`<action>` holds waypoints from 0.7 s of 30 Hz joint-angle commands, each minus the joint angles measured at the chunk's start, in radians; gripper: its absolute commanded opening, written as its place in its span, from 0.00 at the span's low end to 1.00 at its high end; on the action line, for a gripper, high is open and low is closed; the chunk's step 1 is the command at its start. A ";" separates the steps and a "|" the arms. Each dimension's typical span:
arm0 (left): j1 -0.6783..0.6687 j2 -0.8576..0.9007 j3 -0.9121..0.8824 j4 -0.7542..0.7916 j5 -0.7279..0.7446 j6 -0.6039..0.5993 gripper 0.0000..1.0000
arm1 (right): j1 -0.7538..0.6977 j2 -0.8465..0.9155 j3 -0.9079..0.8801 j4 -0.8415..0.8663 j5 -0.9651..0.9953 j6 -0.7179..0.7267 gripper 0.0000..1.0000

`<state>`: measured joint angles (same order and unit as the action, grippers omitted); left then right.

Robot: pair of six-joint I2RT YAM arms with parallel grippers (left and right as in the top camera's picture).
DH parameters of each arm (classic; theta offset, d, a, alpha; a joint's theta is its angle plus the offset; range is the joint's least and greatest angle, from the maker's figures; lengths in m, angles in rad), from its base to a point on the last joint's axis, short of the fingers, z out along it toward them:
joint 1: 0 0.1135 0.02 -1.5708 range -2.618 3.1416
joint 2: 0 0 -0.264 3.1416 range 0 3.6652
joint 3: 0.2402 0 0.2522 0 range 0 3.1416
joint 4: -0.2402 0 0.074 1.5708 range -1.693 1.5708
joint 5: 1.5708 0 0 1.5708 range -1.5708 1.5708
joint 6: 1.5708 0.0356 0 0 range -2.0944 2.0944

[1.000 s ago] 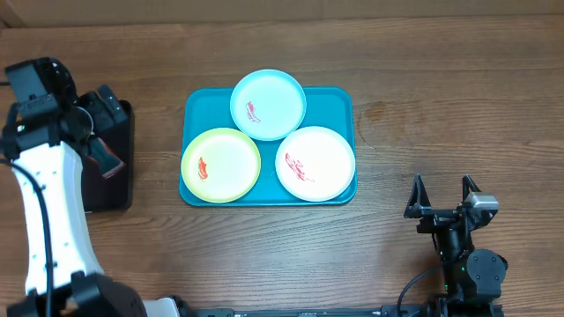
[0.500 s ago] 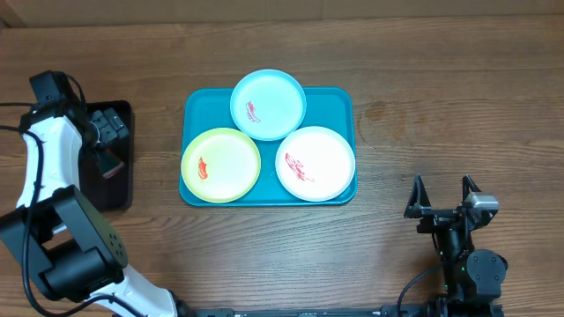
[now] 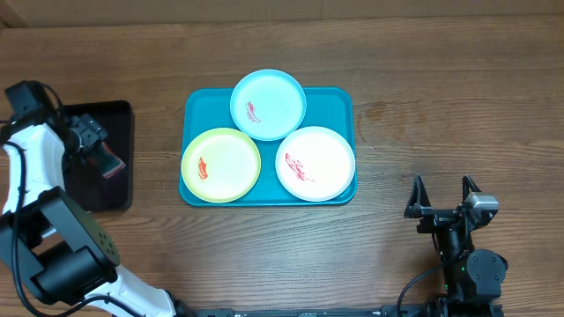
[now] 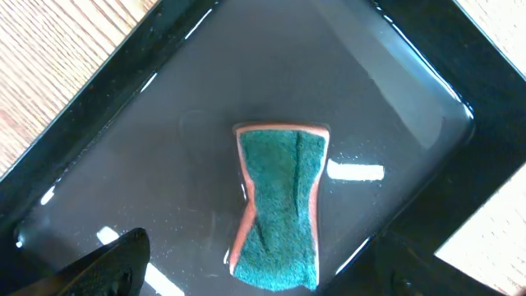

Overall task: Clean dirty plates on tray and stack at the side
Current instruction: 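Move the left gripper over the black tray to the green sponge, then lower the left gripper and grasp the green-and-orange sponge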

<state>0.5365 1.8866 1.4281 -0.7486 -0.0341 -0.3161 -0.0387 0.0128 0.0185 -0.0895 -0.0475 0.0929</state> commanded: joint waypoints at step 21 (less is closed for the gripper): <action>-0.006 0.156 0.009 0.045 -0.006 0.053 0.84 | -0.002 -0.010 -0.010 0.008 0.005 -0.004 1.00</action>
<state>0.5365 2.0338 1.4277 -0.7162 -0.0128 -0.3073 -0.0387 0.0128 0.0185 -0.0895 -0.0475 0.0929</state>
